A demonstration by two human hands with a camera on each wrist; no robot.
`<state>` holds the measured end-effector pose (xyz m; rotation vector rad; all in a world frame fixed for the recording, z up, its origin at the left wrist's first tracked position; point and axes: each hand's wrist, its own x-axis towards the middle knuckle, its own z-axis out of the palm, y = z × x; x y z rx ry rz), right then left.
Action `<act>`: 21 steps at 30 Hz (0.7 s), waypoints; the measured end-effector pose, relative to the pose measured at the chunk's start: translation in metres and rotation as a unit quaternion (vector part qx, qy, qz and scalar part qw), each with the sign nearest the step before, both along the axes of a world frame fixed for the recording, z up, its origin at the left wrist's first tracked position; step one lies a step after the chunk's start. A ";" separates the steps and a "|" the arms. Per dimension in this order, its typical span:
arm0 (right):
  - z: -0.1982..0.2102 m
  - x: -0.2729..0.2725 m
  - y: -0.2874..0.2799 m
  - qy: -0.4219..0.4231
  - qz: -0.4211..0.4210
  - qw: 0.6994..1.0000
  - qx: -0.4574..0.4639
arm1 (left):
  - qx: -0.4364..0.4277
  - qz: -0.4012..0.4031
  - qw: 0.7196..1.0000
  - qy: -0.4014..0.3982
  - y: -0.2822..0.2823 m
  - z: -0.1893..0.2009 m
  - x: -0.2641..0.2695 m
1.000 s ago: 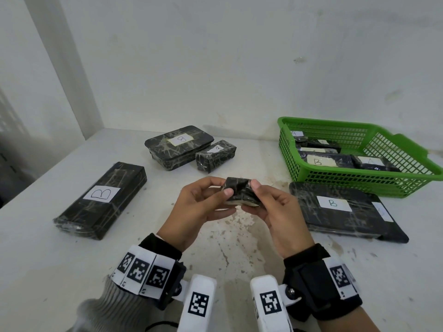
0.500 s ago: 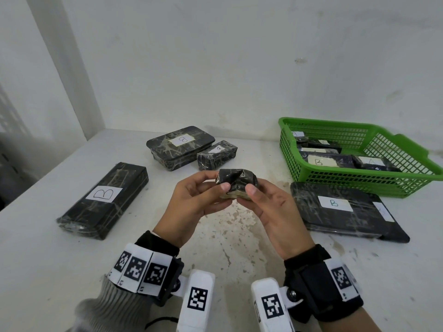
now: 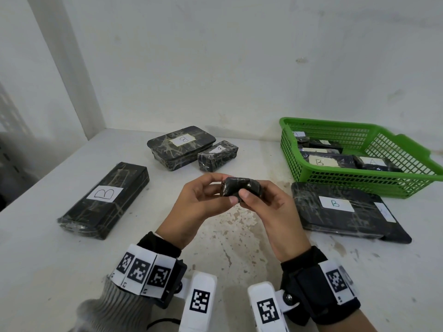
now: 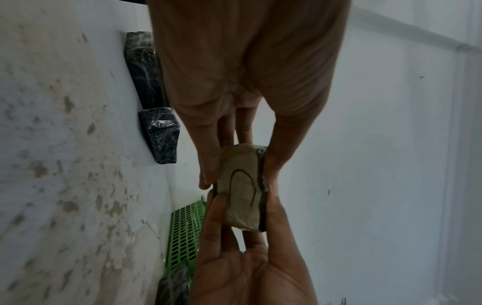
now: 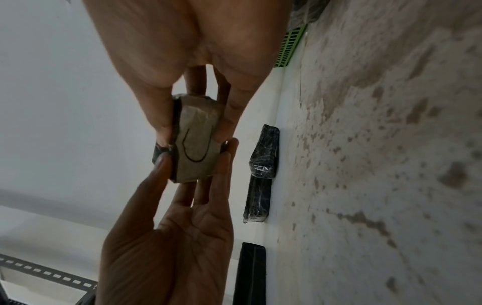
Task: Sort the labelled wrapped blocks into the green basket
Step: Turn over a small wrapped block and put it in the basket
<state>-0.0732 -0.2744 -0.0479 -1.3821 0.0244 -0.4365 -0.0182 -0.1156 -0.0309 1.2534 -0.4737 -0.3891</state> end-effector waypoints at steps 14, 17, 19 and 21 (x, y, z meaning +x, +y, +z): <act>0.002 -0.001 0.002 0.012 -0.026 1.000 -0.012 | -0.003 0.026 0.999 0.020 -0.004 0.004 -0.003; 0.002 -0.001 -0.001 0.009 -0.045 0.998 -0.038 | -0.007 0.020 1.000 0.018 -0.006 0.002 -0.005; 0.003 -0.002 0.000 0.013 -0.045 0.998 -0.040 | -0.006 0.034 0.999 0.011 -0.006 0.002 -0.005; 0.004 -0.001 0.002 0.020 -0.035 0.999 -0.027 | -0.007 0.041 0.999 0.010 -0.006 0.001 -0.005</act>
